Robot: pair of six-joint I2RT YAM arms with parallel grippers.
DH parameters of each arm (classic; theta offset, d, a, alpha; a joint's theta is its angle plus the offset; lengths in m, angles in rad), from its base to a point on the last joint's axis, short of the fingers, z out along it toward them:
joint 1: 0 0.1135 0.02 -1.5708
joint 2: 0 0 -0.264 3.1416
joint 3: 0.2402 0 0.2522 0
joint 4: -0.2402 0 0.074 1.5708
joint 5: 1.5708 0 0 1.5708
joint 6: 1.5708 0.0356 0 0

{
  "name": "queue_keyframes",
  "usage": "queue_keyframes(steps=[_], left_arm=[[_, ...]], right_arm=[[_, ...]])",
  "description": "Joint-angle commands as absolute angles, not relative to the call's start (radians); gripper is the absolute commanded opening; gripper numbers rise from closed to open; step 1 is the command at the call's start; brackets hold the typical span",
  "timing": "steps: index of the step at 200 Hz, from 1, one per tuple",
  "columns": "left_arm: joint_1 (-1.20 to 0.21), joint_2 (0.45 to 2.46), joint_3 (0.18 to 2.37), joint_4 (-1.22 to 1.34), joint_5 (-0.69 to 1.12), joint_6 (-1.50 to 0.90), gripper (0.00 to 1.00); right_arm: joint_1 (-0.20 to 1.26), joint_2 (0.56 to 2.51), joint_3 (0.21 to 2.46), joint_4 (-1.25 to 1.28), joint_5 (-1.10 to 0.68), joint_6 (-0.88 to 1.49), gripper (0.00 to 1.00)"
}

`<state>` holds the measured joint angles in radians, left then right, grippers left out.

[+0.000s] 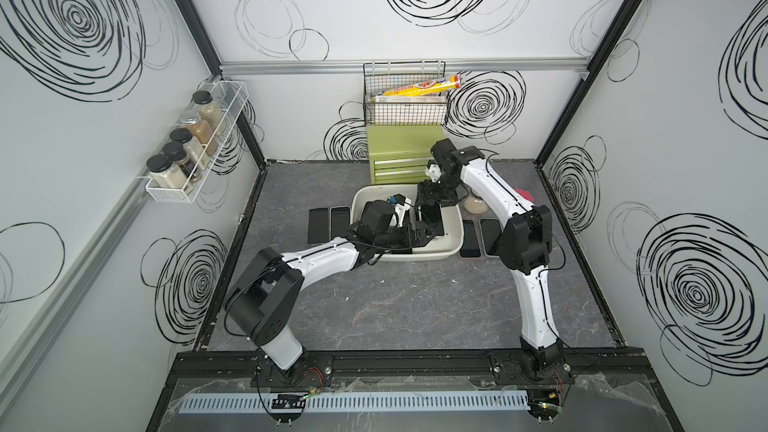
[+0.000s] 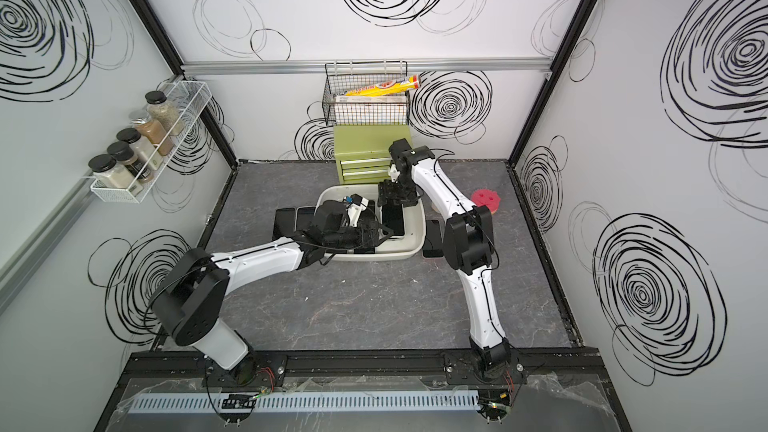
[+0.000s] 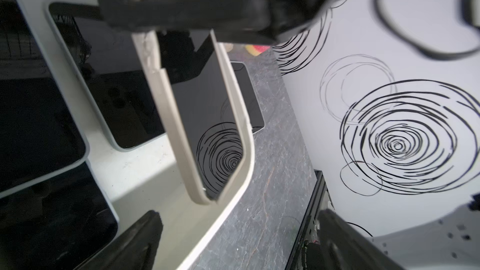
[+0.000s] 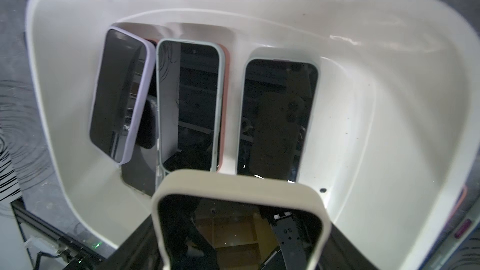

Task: Take the phone out of the storage box
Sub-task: Pick up the phone from the storage box.

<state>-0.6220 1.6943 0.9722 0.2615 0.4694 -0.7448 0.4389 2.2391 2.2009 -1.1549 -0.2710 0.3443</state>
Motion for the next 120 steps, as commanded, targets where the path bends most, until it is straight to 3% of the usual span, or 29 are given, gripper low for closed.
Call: queue_keyframes(steps=[1,61,120], left_arm=[[-0.614,1.740,1.062,0.312,0.452,-0.756,0.99],[-0.598,1.827,1.184,0.293,0.446,-0.728,0.95],[-0.595,1.848,1.175,0.321,0.488,-0.727,0.50]], right_arm=[[0.442,2.159,2.198,-1.182,-0.349,0.345,0.27],[0.442,2.103,2.114,-1.170,-0.384,0.335,0.25],[0.442,2.101,2.097,-1.160,-0.397,0.324,0.24]])
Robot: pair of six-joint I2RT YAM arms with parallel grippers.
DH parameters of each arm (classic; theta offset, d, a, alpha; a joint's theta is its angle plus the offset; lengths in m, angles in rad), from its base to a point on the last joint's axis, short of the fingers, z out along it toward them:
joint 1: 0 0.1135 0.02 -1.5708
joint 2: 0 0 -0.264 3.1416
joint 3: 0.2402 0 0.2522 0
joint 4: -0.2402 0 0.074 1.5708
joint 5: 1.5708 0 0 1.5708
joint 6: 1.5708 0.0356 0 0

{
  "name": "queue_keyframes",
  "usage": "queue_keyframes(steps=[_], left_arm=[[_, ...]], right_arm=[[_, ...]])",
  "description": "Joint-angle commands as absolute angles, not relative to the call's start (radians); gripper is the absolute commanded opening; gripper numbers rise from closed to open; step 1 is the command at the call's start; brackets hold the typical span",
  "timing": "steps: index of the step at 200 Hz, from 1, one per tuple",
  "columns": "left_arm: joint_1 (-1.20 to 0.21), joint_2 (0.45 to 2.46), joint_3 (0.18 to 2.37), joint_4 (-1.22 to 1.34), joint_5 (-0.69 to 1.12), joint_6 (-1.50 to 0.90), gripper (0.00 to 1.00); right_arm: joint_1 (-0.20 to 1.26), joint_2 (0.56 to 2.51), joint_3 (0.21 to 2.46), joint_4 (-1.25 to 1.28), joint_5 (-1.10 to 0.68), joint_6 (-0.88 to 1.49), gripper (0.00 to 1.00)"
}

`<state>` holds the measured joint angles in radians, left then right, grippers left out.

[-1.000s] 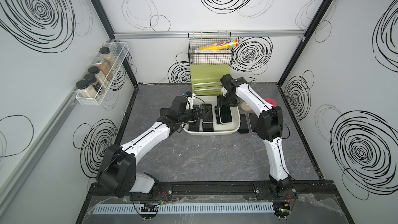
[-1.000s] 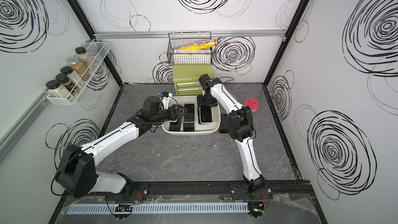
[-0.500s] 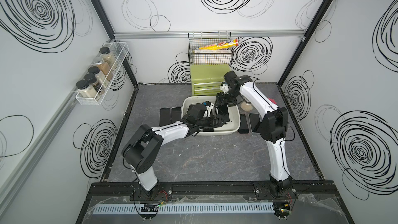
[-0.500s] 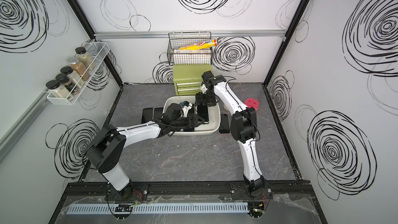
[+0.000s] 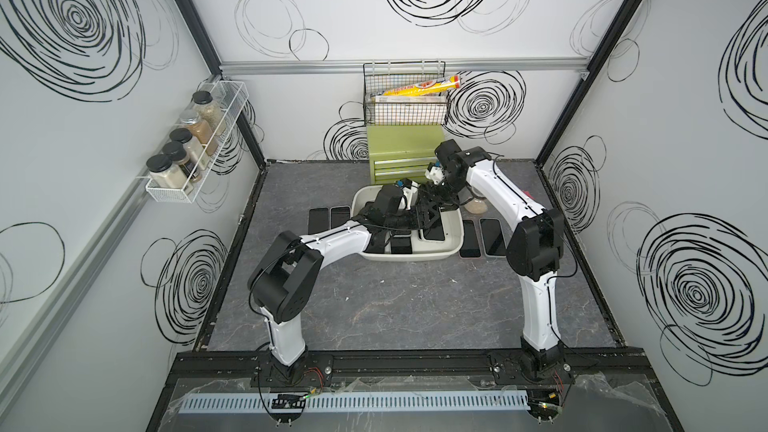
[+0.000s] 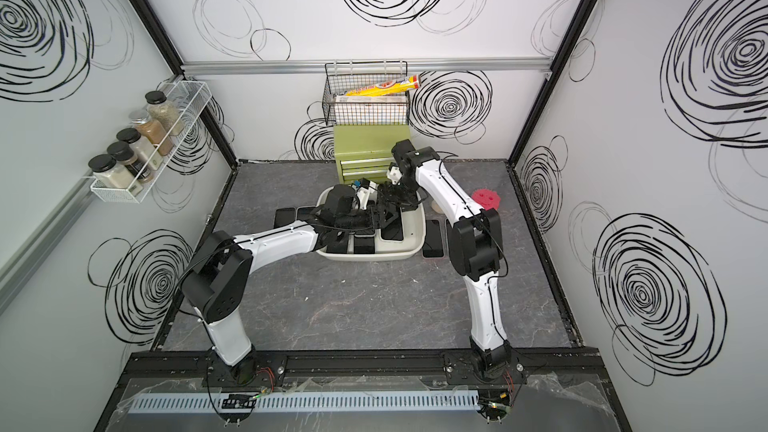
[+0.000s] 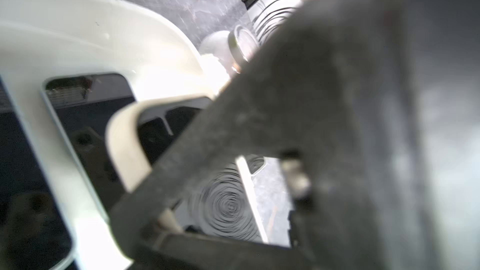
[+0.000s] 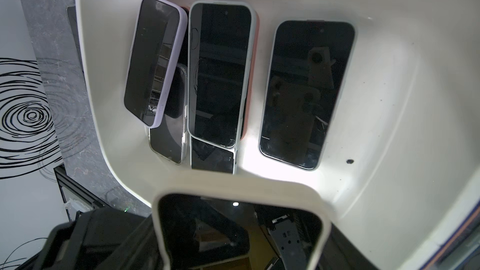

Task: Take the phone out of the storage box
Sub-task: Pick up the phone from the storage box.

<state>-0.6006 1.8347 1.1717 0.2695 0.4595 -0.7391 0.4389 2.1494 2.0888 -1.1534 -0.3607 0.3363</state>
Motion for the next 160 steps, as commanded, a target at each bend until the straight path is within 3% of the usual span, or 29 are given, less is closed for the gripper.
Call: queue_keyframes(steps=[1,18,63,87,98,110,137,160], left_arm=[[-0.595,1.848,1.175,0.321,0.489,-0.727,0.49],[-0.593,1.844,1.165,0.331,0.492,-0.732,0.35],[-0.591,1.836,1.174,0.328,0.509,-0.742,0.17],[-0.588,1.829,1.187,0.324,0.531,-0.747,0.01],[-0.586,1.822,1.184,0.333,0.539,-0.754,0.00],[-0.581,1.809,1.176,0.348,0.553,-0.767,0.00],[-0.563,1.774,1.143,0.373,0.588,-0.795,0.00],[-0.550,1.723,1.098,0.392,0.617,-0.817,0.00]], right_arm=[[0.442,2.101,2.098,-1.159,-0.397,0.325,0.24],[0.442,2.105,2.095,-1.153,-0.401,0.328,0.24],[0.442,2.110,2.092,-1.140,-0.424,0.334,0.24],[0.442,2.111,2.092,-1.126,-0.440,0.339,0.28],[0.442,2.111,2.093,-1.118,-0.451,0.343,0.29],[0.442,2.112,2.095,-1.110,-0.463,0.349,0.40],[0.437,2.113,2.115,-1.094,-0.467,0.362,0.77],[0.404,2.112,2.132,-1.045,-0.522,0.402,0.86]])
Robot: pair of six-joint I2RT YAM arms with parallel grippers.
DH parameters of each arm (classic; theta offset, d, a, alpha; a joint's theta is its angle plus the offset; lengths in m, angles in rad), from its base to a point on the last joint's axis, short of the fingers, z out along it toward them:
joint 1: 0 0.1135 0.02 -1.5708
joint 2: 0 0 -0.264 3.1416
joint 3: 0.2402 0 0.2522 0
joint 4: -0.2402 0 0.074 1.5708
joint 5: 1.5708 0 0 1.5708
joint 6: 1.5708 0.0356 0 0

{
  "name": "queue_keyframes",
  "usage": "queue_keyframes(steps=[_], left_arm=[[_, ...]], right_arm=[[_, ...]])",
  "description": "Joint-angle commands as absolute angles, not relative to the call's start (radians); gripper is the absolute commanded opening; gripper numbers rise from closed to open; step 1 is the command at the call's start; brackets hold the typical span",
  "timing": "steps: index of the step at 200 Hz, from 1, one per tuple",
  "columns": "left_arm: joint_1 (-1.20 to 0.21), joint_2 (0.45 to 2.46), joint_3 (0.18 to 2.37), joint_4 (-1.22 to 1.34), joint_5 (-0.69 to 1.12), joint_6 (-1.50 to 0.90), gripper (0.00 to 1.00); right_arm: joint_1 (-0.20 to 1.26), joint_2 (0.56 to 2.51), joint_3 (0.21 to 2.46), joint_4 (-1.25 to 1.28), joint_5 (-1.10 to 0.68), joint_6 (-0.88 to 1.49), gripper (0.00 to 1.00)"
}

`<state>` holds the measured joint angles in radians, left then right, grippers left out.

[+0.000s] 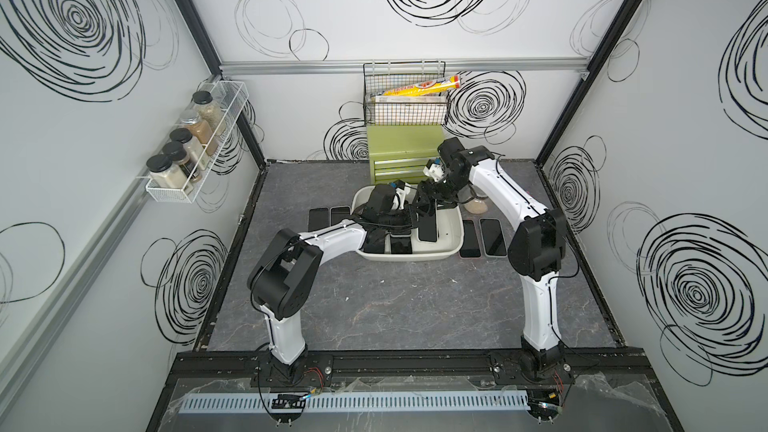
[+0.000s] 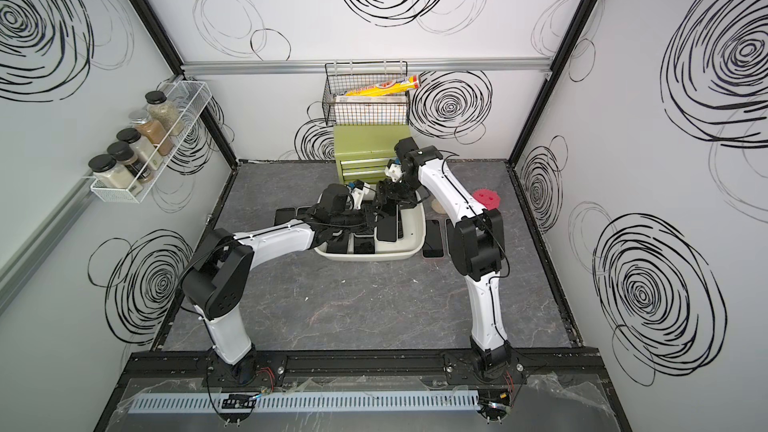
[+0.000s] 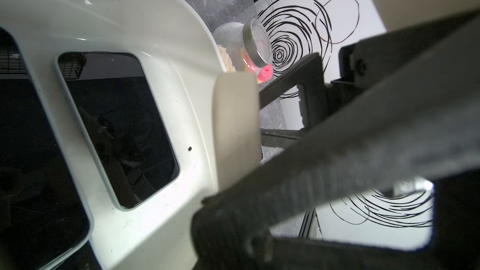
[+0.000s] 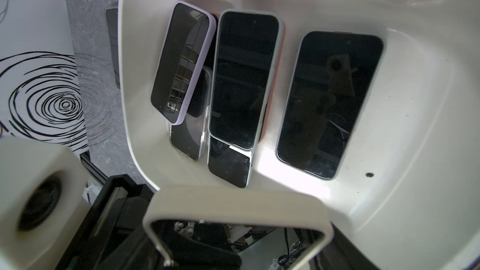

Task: Take the phone out of the storage box
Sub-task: Pick up the phone from the storage box, then place the phone at the center of the board.

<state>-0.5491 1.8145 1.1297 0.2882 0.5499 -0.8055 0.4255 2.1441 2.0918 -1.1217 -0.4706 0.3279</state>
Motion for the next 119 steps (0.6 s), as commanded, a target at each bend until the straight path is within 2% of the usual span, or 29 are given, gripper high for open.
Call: queue_keyframes(steps=[1,51,70,87,107,119], left_arm=[[-0.549,1.721,1.096,0.392,0.619,-0.817,0.00],[-0.524,1.587,0.968,0.388,0.668,-0.832,0.00],[-0.493,1.505,0.910,0.312,0.649,-0.802,0.00],[-0.396,1.384,0.846,0.202,0.624,-0.767,0.00],[-0.242,1.225,0.814,-0.051,0.554,-0.656,0.00],[-0.195,1.183,0.849,-0.243,0.474,-0.552,0.00]], right_arm=[[0.402,2.112,2.133,-1.043,-0.525,0.404,0.86],[0.365,2.133,2.205,-0.920,-0.641,0.511,0.96],[0.356,2.140,2.224,-0.899,-0.647,0.536,0.98],[0.347,2.142,2.241,-0.914,-0.646,0.524,0.98],[0.345,2.141,2.239,-0.955,-0.641,0.492,0.98],[0.345,2.141,2.226,-0.974,-0.640,0.449,0.98]])
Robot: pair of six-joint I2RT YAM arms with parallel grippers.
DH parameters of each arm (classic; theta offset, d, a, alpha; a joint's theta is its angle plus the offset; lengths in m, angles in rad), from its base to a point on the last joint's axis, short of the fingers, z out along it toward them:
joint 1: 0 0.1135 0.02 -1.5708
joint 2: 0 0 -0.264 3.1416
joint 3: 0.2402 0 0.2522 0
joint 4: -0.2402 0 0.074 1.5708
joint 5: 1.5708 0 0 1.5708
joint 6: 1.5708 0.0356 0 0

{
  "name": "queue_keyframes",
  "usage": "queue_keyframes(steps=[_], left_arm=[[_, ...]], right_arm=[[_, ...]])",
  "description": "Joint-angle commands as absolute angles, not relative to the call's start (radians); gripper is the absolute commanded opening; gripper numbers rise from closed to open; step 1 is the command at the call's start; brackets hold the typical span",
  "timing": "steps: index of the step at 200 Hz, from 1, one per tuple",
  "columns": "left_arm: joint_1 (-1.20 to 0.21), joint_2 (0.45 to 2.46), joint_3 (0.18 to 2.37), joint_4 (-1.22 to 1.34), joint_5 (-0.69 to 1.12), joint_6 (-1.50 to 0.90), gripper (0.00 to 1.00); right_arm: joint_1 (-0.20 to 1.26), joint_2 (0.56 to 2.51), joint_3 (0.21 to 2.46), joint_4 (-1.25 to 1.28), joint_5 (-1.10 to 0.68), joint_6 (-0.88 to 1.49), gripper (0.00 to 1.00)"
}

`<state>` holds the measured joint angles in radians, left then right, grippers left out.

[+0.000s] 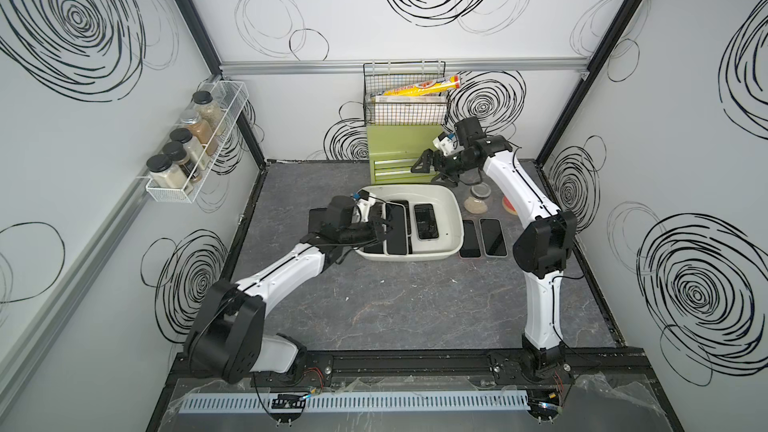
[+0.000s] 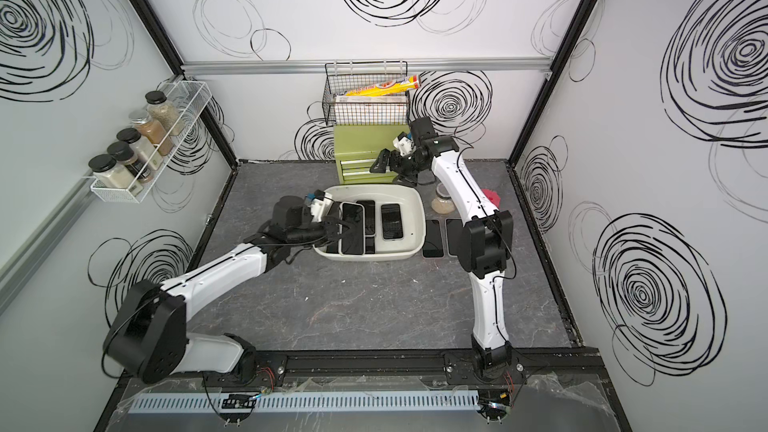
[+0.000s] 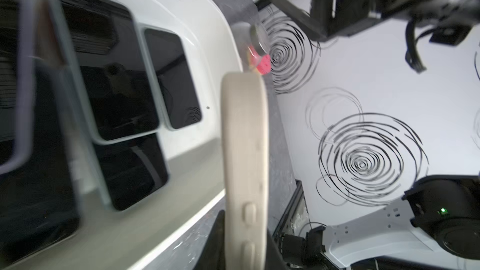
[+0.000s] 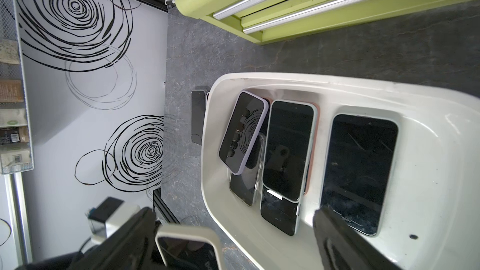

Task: Take the phone out of the storage box
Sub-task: Place the phone at the center of the board.

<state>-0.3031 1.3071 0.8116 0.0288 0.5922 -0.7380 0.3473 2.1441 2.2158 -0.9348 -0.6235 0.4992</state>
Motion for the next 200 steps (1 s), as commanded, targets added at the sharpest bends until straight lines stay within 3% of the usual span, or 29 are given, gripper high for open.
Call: queue_keyframes(steps=[1,18,60,100,200], left_arm=[[-0.191,1.182,0.851,-0.260,0.470,-0.544,0.00],[-0.154,1.162,0.873,-0.405,0.398,-0.469,0.00],[-0.079,1.116,0.731,-0.434,0.447,-0.500,0.00],[-0.068,1.093,0.722,-0.518,0.325,-0.498,0.00],[-0.067,1.428,0.670,-0.254,0.490,-0.462,0.00]], right_arm=[[0.345,2.141,2.223,-0.975,-0.640,0.448,0.98],[0.345,2.133,2.175,-0.964,-0.654,0.438,0.98],[0.345,2.138,2.145,-0.994,-0.654,0.380,0.98],[0.345,2.131,2.128,-1.009,-0.657,0.338,0.98],[0.348,2.088,1.971,-0.935,-0.635,0.345,0.98]])
